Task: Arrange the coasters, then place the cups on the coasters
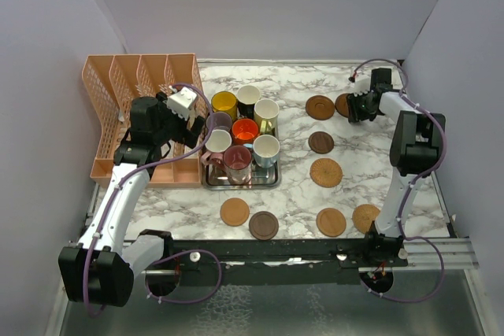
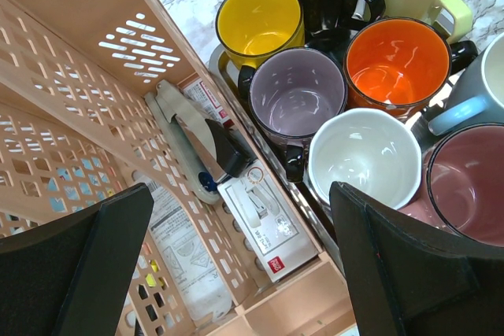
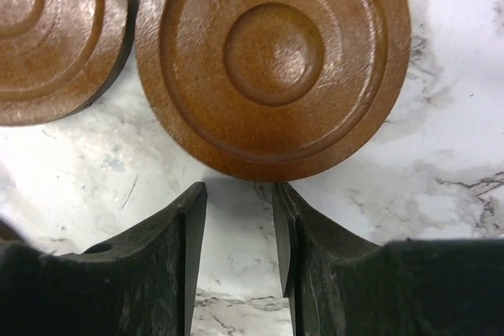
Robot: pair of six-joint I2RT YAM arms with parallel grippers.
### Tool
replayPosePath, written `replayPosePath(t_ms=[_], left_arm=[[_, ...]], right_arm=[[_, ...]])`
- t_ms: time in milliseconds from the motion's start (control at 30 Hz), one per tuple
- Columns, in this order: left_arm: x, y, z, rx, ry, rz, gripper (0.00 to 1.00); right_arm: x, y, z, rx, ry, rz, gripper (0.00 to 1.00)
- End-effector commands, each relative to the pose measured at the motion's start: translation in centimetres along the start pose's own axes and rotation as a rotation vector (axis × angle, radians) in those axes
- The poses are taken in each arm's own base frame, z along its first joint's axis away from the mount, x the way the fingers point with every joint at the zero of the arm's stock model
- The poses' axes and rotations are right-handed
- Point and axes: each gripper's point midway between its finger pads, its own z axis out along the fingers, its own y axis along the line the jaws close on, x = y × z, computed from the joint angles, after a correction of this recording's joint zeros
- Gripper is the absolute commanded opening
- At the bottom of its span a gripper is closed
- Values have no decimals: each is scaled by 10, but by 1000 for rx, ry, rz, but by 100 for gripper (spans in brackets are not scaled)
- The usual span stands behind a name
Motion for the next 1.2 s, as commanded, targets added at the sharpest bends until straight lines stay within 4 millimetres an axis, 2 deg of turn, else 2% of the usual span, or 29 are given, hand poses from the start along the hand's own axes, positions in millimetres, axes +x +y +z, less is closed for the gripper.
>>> replayPosePath(t_ms=[0, 167, 367, 567, 733, 933, 1167], left_arm=[[-3, -5, -3, 17, -15, 10, 99], [-2, -6, -2, 26, -14, 7, 99], [-2, -6, -2, 24, -14, 8, 99], [-1, -6, -2, 27, -13, 5, 99], [-1, -7, -1, 31, -12, 3, 99], [-1, -7, -1, 32, -14, 3, 99], [-1, -7, -1, 32, -14, 3, 99]], right_arm=[[-3, 15, -21, -60, -45, -10, 41], [-14, 39, -62, -117, -130, -19, 49], [-5, 81, -84, -182, -143, -66, 65], [15, 135, -85, -238, -123, -151, 79], [27, 167, -77, -243, -83, -238, 80], [39, 177, -61, -244, -25, -279, 78], [44, 176, -48, -228, 8, -288, 72]])
